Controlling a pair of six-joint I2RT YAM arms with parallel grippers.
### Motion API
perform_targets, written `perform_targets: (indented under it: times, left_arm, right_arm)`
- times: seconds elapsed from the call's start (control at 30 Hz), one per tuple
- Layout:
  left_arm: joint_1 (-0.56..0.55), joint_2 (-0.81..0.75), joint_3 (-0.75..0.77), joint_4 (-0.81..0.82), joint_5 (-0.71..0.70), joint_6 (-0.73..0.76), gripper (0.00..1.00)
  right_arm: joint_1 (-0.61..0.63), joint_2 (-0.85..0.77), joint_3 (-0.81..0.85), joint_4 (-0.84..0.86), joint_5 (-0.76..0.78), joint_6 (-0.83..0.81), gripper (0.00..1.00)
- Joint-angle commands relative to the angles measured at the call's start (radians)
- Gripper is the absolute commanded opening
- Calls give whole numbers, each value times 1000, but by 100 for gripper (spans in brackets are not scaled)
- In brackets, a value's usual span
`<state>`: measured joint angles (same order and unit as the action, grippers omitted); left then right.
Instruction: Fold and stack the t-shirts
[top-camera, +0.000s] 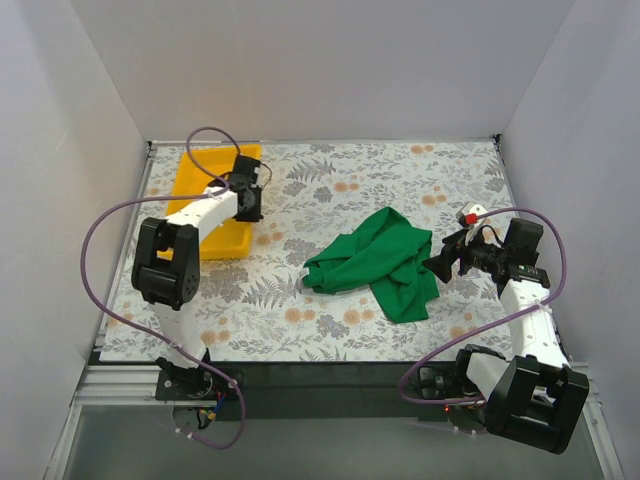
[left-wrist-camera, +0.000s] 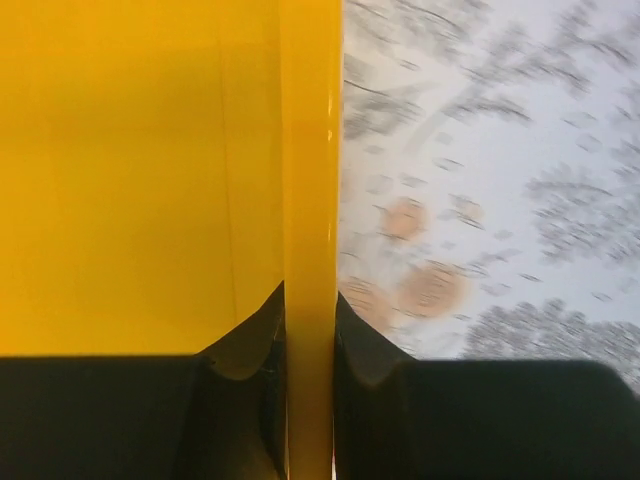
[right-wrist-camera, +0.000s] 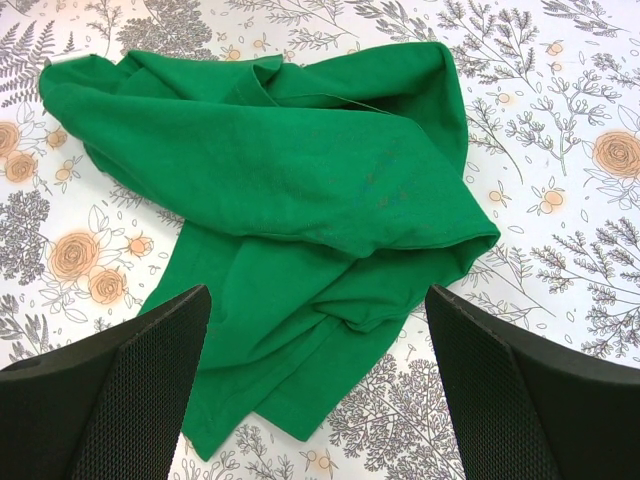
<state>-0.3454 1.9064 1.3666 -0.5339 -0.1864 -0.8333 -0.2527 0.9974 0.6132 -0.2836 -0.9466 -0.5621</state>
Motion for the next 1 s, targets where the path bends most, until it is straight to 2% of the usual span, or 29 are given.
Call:
perform_targets:
  times: [0.0,0.07,0.27,0.47,0.6,0.63,0.73,0.8,0.9,0.93,0.97]
  left_arm:
    - [100,-81,-17,71,5,49,0]
    - [159,-66,-14,86,40,68,0]
    - [249,55,81,81,128,209,0]
    - [270,177,233,97,61,327,2]
    - [299,255,342,80,39,306,23]
    - [299,250,350,78,36,298,31]
    - [293,173,329,83,41,241,38]
    - [286,85,235,142,22,212,45]
    - [283,-160,31,269,47,142,70]
    - [284,-308,-27,308,57,119,79]
    - [286,-379,-88,349,74,82,97]
  right_arm:
    - [6,-8,31,3,-32,-13,95]
    - [4,-9,31,3,-31,-12,94]
    - [6,-11,30,3,-32,-15,94]
    - [6,-3,26,1,-43,-15,94]
    - [4,4,28,0,-44,-16,94]
    - [6,6,28,-2,-44,-16,94]
    - [6,9,31,-3,-46,-21,94]
    - [7,9,31,-6,-38,-24,94]
    - [7,9,31,-9,-9,-28,94]
    - [7,10,31,-9,2,-28,94]
    - [9,12,31,-9,20,-28,94]
